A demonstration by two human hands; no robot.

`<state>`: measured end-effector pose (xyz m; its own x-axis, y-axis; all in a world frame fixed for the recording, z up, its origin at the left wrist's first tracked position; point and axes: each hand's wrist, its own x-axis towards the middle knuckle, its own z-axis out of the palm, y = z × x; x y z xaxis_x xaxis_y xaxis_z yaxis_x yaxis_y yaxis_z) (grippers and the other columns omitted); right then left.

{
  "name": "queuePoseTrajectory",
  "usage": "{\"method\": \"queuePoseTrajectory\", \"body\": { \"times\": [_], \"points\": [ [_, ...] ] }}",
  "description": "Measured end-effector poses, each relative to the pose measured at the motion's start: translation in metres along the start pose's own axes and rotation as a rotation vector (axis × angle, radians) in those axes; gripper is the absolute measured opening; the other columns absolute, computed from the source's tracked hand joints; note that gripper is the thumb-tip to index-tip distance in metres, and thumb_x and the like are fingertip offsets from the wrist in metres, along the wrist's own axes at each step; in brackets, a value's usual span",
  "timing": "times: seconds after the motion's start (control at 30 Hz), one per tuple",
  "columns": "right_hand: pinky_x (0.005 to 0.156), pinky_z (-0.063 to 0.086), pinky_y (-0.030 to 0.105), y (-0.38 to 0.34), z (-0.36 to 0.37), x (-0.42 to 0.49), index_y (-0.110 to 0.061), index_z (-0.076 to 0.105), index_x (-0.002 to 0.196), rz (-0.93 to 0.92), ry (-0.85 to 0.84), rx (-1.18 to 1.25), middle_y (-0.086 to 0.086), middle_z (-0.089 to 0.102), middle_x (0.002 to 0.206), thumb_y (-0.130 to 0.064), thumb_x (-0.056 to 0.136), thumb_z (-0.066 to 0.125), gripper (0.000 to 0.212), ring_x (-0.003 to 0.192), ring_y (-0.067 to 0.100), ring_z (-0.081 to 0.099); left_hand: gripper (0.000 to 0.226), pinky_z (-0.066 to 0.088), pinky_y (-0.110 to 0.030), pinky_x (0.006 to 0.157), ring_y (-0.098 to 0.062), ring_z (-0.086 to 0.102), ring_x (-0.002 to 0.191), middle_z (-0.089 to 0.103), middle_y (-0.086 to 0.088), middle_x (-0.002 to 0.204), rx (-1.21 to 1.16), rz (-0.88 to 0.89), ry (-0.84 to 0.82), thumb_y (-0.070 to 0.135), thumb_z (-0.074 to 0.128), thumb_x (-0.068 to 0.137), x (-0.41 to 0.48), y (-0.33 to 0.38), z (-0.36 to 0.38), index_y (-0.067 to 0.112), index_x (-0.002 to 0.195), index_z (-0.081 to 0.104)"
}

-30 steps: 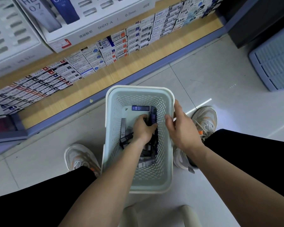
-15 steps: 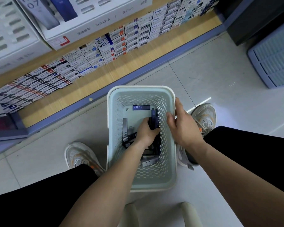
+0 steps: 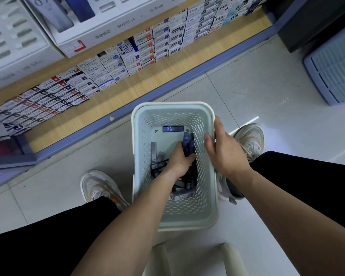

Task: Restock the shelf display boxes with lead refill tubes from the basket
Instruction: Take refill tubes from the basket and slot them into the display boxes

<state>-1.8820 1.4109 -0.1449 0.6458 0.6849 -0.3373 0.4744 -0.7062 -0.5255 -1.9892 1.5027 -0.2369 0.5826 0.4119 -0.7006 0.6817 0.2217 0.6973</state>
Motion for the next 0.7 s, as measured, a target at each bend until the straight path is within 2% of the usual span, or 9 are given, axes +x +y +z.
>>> {"method": "queuePoseTrajectory", "body": {
  "times": [0.13,0.23,0.27,0.37,0.43,0.5,0.6,0.7],
  "points": [
    [0.065,0.037,0.037,0.000,-0.002,0.000,-0.023,0.017,0.152,-0.002,-0.007,0.005,0.012,0.063,0.105,-0.038,0.105,0.036,0.053,0.084,0.035,0.061,0.032,0.043,-0.023,0.081,-0.016,0.058,0.106,0.060,0.002,0.116,-0.039,-0.050,0.024,0.015,0.062,0.097,0.001,-0.002,-0.008,0.015,0.125,0.047],
    [0.063,0.038,0.037,-0.001,-0.003,0.000,-0.022,0.020,0.150,-0.018,-0.008,0.003,0.006,0.060,0.097,-0.038,0.105,0.037,0.051,0.076,0.030,0.056,0.029,0.044,-0.013,0.070,-0.007,0.058,0.096,0.057,0.011,0.108,-0.061,-0.068,0.046,0.015,0.060,0.099,-0.003,0.003,-0.015,0.017,0.124,0.045],
    [0.062,0.037,0.036,-0.001,-0.003,0.001,-0.022,0.020,0.149,-0.024,-0.007,0.004,0.005,0.058,0.095,-0.038,0.105,0.037,0.050,0.074,0.028,0.054,0.029,0.043,-0.014,0.072,-0.006,0.057,0.097,0.057,0.011,0.110,-0.057,-0.066,0.053,0.016,0.060,0.099,-0.004,0.004,-0.016,0.017,0.124,0.045],
    [0.062,0.038,0.036,-0.002,-0.005,0.001,-0.023,0.020,0.149,-0.021,-0.020,0.002,0.003,0.057,0.093,-0.039,0.104,0.037,0.050,0.074,0.028,0.055,0.032,0.043,-0.031,0.094,-0.017,0.056,0.115,0.059,0.004,0.124,-0.052,-0.051,0.082,0.021,0.062,0.097,-0.008,0.012,-0.021,0.020,0.125,0.047],
    [0.062,0.042,0.038,-0.002,-0.007,0.001,-0.022,0.018,0.149,-0.025,-0.038,-0.008,0.005,0.058,0.093,-0.040,0.104,0.036,0.051,0.076,0.030,0.058,0.030,0.042,-0.034,0.095,-0.019,0.057,0.115,0.061,0.003,0.122,-0.054,-0.054,0.086,0.023,0.063,0.097,-0.015,0.018,-0.026,0.022,0.124,0.048],
    [0.065,0.048,0.041,-0.001,-0.009,0.002,-0.023,0.018,0.149,-0.017,-0.062,-0.001,0.007,0.060,0.099,-0.042,0.104,0.037,0.052,0.079,0.031,0.061,0.032,0.043,-0.035,0.097,-0.020,0.057,0.117,0.061,0.002,0.125,-0.043,-0.058,0.068,0.026,0.063,0.097,-0.024,0.025,-0.032,0.022,0.125,0.047],
    [0.078,0.053,0.046,-0.006,-0.021,0.002,-0.024,0.021,0.150,0.022,-0.062,-0.021,0.011,0.056,0.126,-0.045,0.103,0.041,0.055,0.095,0.032,0.063,0.038,0.040,-0.045,0.110,-0.021,0.053,0.125,0.057,0.001,0.136,-0.025,-0.045,0.050,0.030,0.063,0.097,-0.041,0.039,-0.044,0.023,0.131,0.046],
    [0.080,0.048,0.036,-0.024,-0.042,-0.003,-0.020,0.027,0.152,-0.013,0.048,-0.004,0.006,0.051,0.134,-0.042,0.101,0.048,0.059,0.103,0.026,0.061,0.023,0.039,-0.036,0.105,-0.013,0.056,0.112,0.059,0.010,0.122,-0.050,0.015,0.023,0.026,0.062,0.098,-0.063,0.064,-0.060,0.025,0.118,0.050]
  ]
}}
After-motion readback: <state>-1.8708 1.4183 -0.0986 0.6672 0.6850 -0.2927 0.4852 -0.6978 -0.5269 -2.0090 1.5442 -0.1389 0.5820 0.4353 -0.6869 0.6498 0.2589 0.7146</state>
